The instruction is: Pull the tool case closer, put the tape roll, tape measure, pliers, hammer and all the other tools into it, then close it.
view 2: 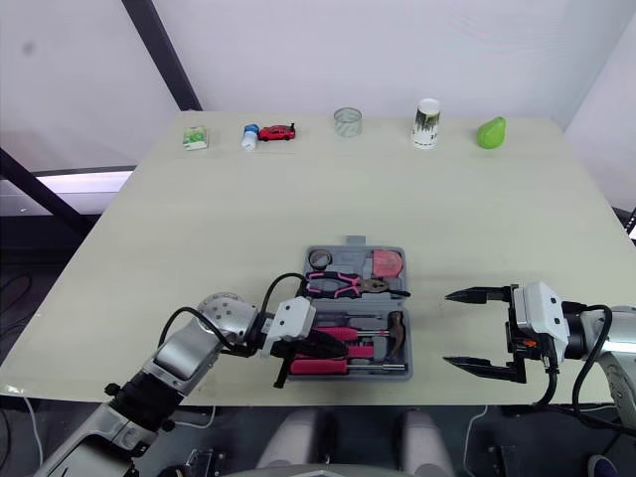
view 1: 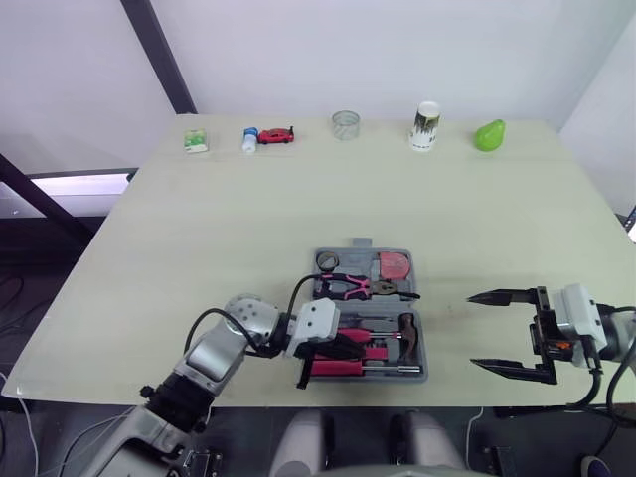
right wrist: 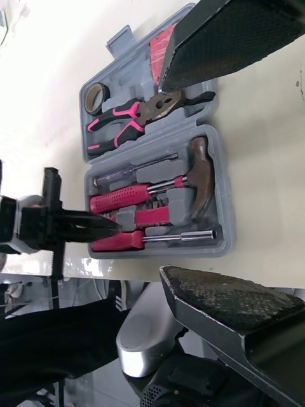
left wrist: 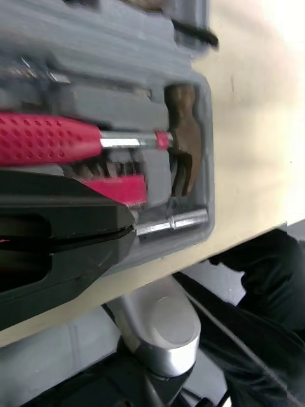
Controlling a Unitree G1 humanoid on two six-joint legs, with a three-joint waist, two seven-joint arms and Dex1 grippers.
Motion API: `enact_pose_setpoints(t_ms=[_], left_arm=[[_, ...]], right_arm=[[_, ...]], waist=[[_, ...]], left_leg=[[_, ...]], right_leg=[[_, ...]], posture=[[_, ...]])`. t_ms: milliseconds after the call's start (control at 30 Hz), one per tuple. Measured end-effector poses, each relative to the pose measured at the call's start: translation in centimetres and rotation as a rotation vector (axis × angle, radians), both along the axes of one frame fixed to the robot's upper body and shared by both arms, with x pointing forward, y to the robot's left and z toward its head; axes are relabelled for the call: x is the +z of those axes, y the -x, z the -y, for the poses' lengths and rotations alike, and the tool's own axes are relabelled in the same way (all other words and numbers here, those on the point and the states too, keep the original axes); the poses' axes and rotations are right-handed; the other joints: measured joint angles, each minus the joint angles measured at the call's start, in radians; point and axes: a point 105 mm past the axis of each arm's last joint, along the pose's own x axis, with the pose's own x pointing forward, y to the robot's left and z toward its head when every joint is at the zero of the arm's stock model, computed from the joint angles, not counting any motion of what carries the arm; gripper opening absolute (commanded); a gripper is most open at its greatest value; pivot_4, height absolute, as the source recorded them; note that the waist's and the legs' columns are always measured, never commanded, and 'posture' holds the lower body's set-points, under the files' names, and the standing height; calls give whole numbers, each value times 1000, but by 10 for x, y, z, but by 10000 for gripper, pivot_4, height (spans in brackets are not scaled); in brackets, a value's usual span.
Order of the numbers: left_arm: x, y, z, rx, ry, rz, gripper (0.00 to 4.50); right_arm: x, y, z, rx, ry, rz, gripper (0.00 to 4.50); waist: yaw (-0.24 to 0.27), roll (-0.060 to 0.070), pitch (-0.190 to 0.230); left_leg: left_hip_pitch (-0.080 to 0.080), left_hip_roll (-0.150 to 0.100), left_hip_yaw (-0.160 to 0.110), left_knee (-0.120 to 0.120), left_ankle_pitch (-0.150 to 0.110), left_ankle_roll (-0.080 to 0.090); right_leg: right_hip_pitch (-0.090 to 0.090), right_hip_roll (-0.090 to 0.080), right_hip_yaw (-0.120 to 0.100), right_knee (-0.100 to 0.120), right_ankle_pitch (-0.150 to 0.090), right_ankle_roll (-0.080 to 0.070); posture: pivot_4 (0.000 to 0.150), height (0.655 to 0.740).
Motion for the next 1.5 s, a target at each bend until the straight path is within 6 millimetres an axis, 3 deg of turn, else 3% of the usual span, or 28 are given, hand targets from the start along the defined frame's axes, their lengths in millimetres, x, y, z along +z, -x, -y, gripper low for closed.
enact_pose_setpoints(t_ms=[367, 933, 1033, 1133, 1233, 1367, 1500], left_arm=[[-20, 4, 0, -31, -45, 21, 398], [-21, 5, -3, 53, 16, -46, 398], [-10, 1, -8, 103, 54, -74, 398], [23, -15, -16, 226, 201, -64, 398], [53, -30, -39, 359, 300, -28, 398], [52, -37, -66, 559, 344, -58, 398], [47, -36, -101, 740, 358, -58, 18005]], right_arm=[[0, 1, 0, 0, 0, -1, 45000], [0, -2, -3, -21, -49, 3, 45000], [1, -5, -4, -50, -93, -5, 45000], [1, -11, -1, -125, -161, -3, 45000], [-7, -15, 11, -215, -189, -26, 45000], [-19, -15, 25, -328, -227, -51, 45000], [-31, -13, 45, -442, -222, -41, 45000]], waist=[[0, 0, 0], [-1, 2, -1], [-1, 2, -1], [-1, 1, -1], [-1, 2, -1], [-2, 2, -1], [-2, 2, -1]], left_leg=[[0, 0, 0, 0, 0, 0], [2, 1, 0, 0, 0, 0], [2, 2, 0, 0, 0, 0], [1, 3, -1, 0, 0, 0], [2, 2, -1, -1, 0, 0], [2, 2, 0, -1, 0, 0], [2, 2, 0, -1, 0, 0]], right_leg=[[0, 0, 0, 0, 0, 0], [2, 0, 0, 0, 0, 0], [2, 0, 0, 0, 0, 0], [2, -1, -1, 0, 0, 0], [2, -1, -1, 0, 0, 0], [2, -2, -1, 0, 0, 0], [2, -2, -1, 0, 0, 0]], posture=[[1500, 7400], [1500, 7400], [1500, 7400], [1500, 7400], [1500, 7400], [1500, 7400], [1500, 7400]])
